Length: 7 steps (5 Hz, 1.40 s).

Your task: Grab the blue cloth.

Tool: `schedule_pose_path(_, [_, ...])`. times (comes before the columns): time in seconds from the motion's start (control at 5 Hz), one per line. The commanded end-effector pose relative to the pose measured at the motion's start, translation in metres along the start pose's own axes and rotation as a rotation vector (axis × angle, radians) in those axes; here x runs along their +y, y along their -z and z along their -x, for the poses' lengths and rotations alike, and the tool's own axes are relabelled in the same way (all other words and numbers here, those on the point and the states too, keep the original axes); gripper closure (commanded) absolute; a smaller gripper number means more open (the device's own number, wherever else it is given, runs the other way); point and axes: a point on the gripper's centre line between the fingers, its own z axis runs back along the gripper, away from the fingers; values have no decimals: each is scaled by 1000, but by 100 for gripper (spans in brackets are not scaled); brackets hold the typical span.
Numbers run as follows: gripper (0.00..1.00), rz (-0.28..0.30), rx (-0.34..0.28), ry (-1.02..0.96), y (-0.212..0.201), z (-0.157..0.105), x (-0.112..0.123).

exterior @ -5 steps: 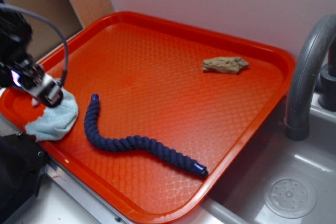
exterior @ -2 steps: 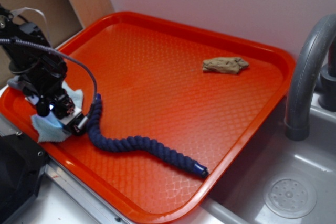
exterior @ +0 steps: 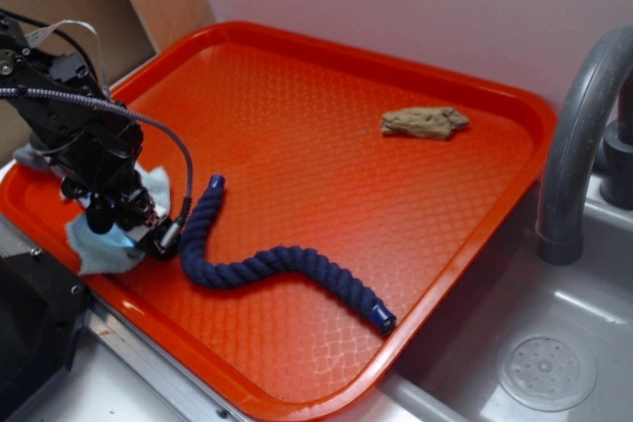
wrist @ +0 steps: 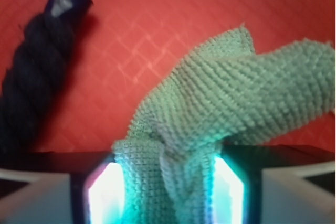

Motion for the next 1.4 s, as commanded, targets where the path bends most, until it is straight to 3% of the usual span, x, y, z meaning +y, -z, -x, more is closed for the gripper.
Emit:
schedule_pose_path(0.0, [100,-10,14,-2,4,-1,5])
schedule_pose_path(0.4, [100,1,16,19,-6,0,5])
schedule_pose_path(0.6, [100,-18,14,51,-39,-10,9])
schedule_pose_path(0.8, [100,-45,-16,48,-88,-44,-3])
schedule_pose_path(1.0, [100,-19,-136,27,-141,-69,-18])
schedule_pose_path(1.2, [100,58,-120,49,-192,-80,-21])
